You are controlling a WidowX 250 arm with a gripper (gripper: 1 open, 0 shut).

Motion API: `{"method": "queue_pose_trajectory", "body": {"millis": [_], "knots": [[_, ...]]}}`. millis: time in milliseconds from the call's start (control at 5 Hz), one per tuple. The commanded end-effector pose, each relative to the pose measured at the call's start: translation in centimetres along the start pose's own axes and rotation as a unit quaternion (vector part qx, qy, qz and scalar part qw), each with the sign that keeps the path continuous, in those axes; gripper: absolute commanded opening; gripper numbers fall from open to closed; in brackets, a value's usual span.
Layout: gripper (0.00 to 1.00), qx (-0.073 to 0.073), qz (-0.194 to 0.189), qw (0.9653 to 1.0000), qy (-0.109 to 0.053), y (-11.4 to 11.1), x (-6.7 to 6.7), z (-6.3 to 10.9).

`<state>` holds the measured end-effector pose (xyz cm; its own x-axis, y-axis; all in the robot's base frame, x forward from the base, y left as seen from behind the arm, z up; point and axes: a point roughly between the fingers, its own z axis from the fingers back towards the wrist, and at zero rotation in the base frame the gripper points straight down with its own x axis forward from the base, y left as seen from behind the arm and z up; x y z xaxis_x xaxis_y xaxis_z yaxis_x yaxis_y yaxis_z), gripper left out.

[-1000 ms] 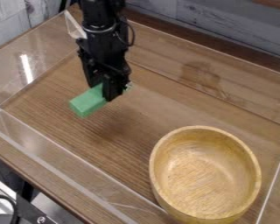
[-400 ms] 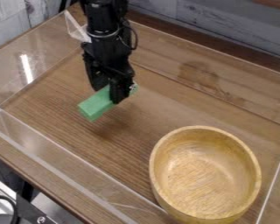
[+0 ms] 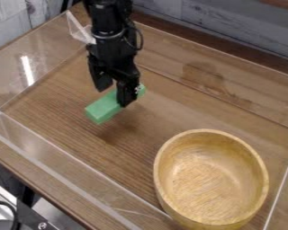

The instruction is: Remove the green block from inside the brown bowl and put it on the table

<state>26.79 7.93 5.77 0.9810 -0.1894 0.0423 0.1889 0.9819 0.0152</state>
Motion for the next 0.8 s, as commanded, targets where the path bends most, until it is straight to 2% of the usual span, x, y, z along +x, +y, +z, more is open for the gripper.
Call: {"method": "queue_pose_trajectory", "body": {"millis": [0,600], "knots": [[1.0,0.007,0.001,0.9997,-0.023,0.83,0.97,0.93],[1.0,-0.01,-0.006,0.9996,-0.024,0.65,1.63,0.75]]}}
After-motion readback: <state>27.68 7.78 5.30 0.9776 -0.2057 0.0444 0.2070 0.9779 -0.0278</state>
